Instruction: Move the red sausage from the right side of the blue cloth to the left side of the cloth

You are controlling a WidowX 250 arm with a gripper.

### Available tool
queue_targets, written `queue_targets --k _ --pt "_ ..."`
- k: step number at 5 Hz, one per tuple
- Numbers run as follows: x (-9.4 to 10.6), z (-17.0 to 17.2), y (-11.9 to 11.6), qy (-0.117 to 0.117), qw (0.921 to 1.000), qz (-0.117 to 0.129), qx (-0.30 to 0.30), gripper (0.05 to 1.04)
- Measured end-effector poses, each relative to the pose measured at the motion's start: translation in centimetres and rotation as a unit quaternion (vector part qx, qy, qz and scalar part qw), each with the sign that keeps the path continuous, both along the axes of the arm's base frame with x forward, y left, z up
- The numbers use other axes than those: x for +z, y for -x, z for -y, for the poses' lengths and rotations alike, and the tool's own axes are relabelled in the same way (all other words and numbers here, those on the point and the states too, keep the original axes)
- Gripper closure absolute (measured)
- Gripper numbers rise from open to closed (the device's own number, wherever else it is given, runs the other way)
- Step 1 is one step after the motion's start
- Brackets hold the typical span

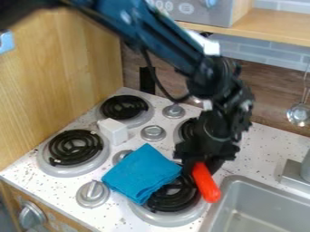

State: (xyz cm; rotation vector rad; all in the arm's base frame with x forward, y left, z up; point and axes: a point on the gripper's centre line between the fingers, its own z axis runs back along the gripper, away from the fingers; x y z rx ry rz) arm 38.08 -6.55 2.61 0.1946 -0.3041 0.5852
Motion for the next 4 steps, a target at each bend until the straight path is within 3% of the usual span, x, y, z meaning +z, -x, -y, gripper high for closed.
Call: queue_targets --k 1,2,3,4 --pt "3.4 -1.4 1.1 0.038 0.9965 0.006 -0.074 0.516" --pt "4.3 -3.8 2.1 0.050 0.9840 -0.007 -0.171 0.516" --pt "5.0 -7.0 3.5 0.026 0.9724 -0.036 -0.229 0.516" --pt "5.3 -9.5 4.5 0.010 0.9540 -0.044 -0.296 0.516"
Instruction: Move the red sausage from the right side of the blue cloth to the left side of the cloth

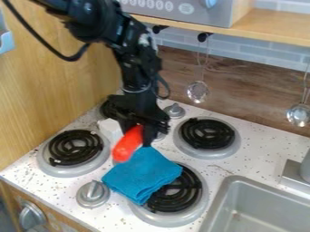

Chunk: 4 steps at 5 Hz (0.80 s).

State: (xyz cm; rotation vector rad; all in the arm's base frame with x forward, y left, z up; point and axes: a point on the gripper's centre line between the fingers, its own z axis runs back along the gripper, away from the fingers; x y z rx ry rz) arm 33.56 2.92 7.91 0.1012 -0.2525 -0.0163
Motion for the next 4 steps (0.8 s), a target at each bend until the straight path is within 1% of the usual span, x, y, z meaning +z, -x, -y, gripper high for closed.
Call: queue_targets --k 1,2,3,4 --pt "0.1 -2.0 0.8 -0.016 0.9974 0.010 -0.070 0.516" --pt "-0.5 -5.0 1.5 -0.027 0.9957 0.040 -0.079 0.516" --pt "-1.6 -7.5 1.3 -0.030 0.9915 0.058 -0.113 0.516" --pt "-4.6 -8.2 0.5 -0.024 0.9934 0.060 -0.094 0.516"
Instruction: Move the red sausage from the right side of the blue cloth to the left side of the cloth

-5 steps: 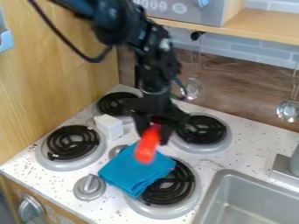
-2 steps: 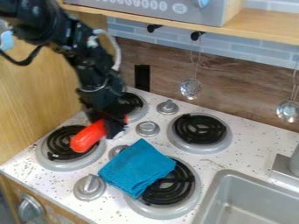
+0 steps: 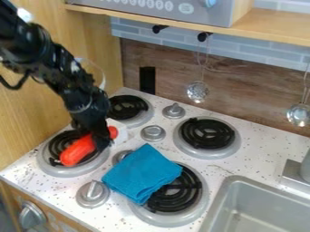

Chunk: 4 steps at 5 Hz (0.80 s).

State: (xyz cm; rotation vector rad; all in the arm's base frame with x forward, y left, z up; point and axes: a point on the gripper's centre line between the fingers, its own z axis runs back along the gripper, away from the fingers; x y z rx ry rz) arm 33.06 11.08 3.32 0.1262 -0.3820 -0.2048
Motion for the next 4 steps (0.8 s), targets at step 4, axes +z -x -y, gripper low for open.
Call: queue_targets --k 4 --pt "-3.3 0.7 -1.2 -0.013 0.9969 0.009 0.077 0.184"
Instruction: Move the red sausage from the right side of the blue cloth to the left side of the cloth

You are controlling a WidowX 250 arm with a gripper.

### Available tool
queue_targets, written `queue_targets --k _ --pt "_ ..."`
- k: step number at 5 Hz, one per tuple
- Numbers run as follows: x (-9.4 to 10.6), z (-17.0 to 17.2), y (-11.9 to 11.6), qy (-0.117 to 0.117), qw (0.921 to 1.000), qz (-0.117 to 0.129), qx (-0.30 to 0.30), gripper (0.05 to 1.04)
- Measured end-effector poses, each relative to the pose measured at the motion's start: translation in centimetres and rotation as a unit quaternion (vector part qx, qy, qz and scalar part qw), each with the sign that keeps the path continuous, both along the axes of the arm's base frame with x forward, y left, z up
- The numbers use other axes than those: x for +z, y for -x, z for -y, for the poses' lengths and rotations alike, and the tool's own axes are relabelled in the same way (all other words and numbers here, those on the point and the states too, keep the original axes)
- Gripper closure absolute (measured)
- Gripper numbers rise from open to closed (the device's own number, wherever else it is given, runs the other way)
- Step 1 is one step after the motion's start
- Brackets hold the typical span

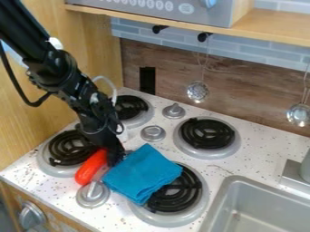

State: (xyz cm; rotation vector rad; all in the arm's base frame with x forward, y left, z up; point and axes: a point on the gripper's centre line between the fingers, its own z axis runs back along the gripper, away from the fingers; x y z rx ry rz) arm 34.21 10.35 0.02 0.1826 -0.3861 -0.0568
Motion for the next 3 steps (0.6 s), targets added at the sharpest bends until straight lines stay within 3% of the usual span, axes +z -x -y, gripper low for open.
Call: queue_targets --k 1,2,3 --pt "0.1 0.2 0.4 0.001 0.9999 -0.015 -0.006 0.085" --pt "3.0 0.8 0.5 0.012 0.9999 -0.003 -0.006 0.085" --pt "6.3 1.9 1.4 0.018 0.9998 -0.007 -0.009 0.085"
